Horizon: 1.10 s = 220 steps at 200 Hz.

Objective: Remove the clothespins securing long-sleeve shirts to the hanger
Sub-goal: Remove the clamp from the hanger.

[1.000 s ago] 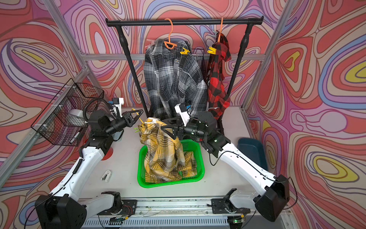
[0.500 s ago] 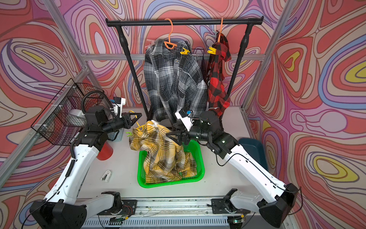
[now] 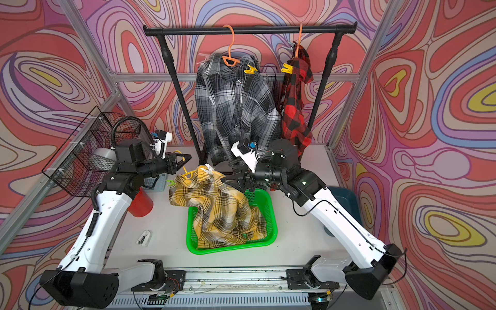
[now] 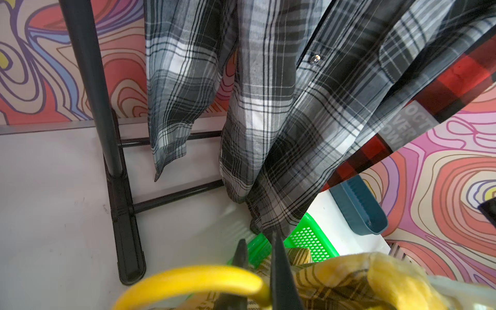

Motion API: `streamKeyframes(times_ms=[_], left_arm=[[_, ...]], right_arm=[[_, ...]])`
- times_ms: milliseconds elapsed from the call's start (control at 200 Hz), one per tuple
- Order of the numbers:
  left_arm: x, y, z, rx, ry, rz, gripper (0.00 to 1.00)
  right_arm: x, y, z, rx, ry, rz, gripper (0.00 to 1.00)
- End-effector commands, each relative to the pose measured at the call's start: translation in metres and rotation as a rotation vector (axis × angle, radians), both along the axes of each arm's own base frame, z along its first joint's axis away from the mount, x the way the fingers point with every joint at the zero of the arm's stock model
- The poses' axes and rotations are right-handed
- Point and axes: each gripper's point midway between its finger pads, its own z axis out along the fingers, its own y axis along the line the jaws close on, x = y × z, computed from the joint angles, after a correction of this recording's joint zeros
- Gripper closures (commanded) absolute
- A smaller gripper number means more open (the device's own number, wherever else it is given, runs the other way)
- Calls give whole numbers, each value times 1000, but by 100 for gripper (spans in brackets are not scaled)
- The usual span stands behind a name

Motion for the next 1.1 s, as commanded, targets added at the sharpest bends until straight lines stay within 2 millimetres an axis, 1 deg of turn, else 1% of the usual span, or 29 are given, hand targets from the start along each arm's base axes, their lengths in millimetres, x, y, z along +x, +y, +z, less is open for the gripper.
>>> streamKeyframes(times_ms=[0,135,240,326,746,926,1037,1097], left_arm=[[2,6,8,19,-13,28,100],[3,6,6,23,-13,29,100],[3,6,8,28,-17,23,100],[3,6,9,28,-19,20,100],[5,5,10,18,-17,18,100],[4,4,11,16,-20,15,100],[4,4,11,15,-20,14,100],[4,4,10,15,-19,13,100]], right_arm=[[1,12,9,18,-19,12,30],[7,31,1,-19,-28,-2,30],[17,39,-2,-15,-17,-17,32],[24,43,-2,-17,-17,-28,33],[40,56,0,-10,-45,-32,35],[43,64,-2,-15,-39,-11,39],[43,67,-4,-22,-36,-2,44],[43,70,-4,-25,-35,3,45]])
